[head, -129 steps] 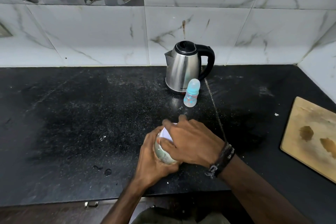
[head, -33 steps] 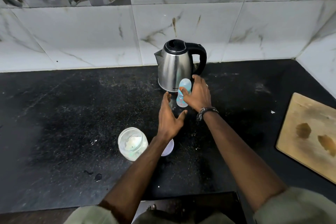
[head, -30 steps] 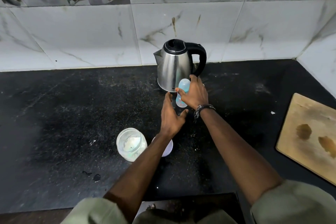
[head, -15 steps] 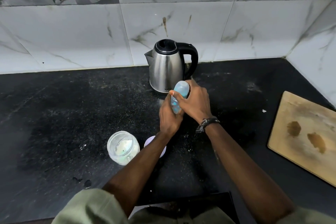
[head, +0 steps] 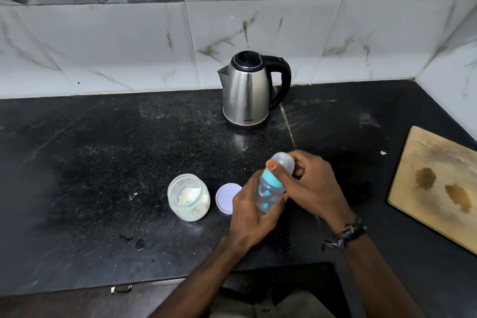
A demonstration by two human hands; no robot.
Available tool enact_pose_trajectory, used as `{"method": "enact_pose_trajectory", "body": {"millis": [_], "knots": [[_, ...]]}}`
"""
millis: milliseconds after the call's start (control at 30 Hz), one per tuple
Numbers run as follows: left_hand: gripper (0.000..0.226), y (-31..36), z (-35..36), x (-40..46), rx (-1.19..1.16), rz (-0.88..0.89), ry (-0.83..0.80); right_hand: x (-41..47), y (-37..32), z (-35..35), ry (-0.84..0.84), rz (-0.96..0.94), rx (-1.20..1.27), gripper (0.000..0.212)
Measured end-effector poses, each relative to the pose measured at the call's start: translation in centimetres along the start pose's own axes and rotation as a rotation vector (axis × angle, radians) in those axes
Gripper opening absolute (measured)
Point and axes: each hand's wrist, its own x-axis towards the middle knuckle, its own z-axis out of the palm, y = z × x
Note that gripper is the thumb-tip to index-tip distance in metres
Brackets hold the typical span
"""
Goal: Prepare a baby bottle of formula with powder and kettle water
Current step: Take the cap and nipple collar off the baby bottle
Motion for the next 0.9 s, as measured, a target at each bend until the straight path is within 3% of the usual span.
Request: {"method": "enact_pose_trajectory", "body": {"millis": [100, 167, 267, 367, 467, 600, 800, 900], "knots": [[0.054, 0.1, -0.3, -1.2, 0.120, 0.056, -0.009, -1.0, -1.1, -0.3, -0.026, 0.054, -0.263, 0.090], [0.054, -0.2, -0.3, -1.9, 0.240, 0.137, 0.003, -1.4, -1.7, 0.1, -0.041, 0.119, -0.413, 0.091], [0.057, -0.9, -0.1, -2.9, 0.374, 0.230, 0.030, -1.7, -2.0, 0.7, -0.018, 0.174, -0.488, 0.080], [0.055, -0.5, -0.6, -3.1, 0.293, 0.206, 0.057, -2.0, -1.8, 1.0, -0.001, 0.048, -0.493, 0.059], [0.044, 0.5, -1.6, -3.2, 0.040, 0.093, 0.028, -2.3, -1.1, 0.6, -0.067, -0.186, -0.369, 0.045], [0.034, 0.4, -2.4, -3.8, -0.216, -0.156, 0.042, -2.2, -0.3, -0.7, -0.100, -0.434, 0.006, 0.026], [0.043, 0.2, -3.5, -3.7, -0.241, -0.163, 0.106, -1.7, 0.8, -1.2, -0.117, -0.303, 0.343, 0.060], [0.041, 0.0, -3.5, -3.7, -0.234, -0.149, 0.145, -1.6, 1.9, -0.9, -0.081, -0.245, 0.413, 0.059]]}}
